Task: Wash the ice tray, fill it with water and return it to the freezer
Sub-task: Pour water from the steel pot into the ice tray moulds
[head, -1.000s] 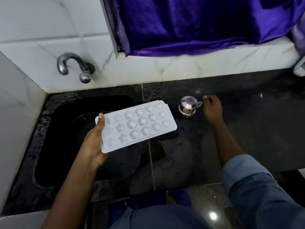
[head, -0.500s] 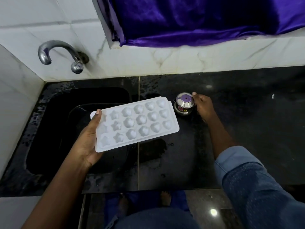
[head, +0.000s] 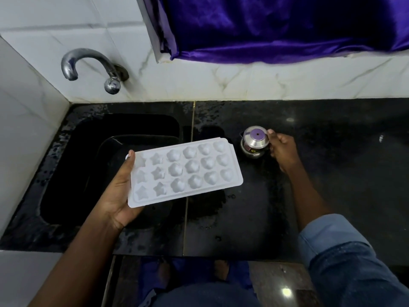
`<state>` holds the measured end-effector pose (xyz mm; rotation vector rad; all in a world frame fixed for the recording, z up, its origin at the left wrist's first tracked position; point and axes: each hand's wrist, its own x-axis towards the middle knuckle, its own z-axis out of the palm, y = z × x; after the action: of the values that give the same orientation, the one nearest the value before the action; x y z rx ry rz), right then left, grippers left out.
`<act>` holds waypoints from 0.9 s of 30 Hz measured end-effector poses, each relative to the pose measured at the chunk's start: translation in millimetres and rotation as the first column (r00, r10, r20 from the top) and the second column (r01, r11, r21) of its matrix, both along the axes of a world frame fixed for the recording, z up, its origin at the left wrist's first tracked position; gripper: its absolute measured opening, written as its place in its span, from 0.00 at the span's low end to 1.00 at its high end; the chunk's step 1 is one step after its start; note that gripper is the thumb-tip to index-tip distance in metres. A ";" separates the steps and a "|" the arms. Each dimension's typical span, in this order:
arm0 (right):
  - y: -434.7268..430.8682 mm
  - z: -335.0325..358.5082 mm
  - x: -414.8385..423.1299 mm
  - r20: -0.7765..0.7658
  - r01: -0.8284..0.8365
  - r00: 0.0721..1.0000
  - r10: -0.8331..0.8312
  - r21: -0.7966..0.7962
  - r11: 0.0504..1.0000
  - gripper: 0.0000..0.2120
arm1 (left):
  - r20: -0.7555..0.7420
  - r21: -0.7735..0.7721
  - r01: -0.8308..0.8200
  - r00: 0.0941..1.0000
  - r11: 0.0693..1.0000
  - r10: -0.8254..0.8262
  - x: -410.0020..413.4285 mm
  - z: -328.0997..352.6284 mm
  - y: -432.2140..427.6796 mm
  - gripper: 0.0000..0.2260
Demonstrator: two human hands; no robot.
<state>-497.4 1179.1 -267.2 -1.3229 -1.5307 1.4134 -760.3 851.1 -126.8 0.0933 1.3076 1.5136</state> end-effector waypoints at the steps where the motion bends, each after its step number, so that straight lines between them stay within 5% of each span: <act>1: -1.0 6.0 -0.4 0.002 -0.007 1.000 0.007 0.011 1.000 0.24 | 0.010 0.007 -0.002 1.000 1.000 0.002 -2.2 -1.1 0.9 0.29; 27: -84.5 192.3 -25.2 -0.095 -0.165 0.977 0.189 0.211 0.963 0.23 | 0.136 0.163 0.083 0.985 0.983 -0.106 -45.9 4.2 -7.1 0.30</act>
<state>-522.6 1094.6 -74.9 -0.9871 -1.6988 1.3741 -806.1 844.1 -122.6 0.1421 1.0544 1.5109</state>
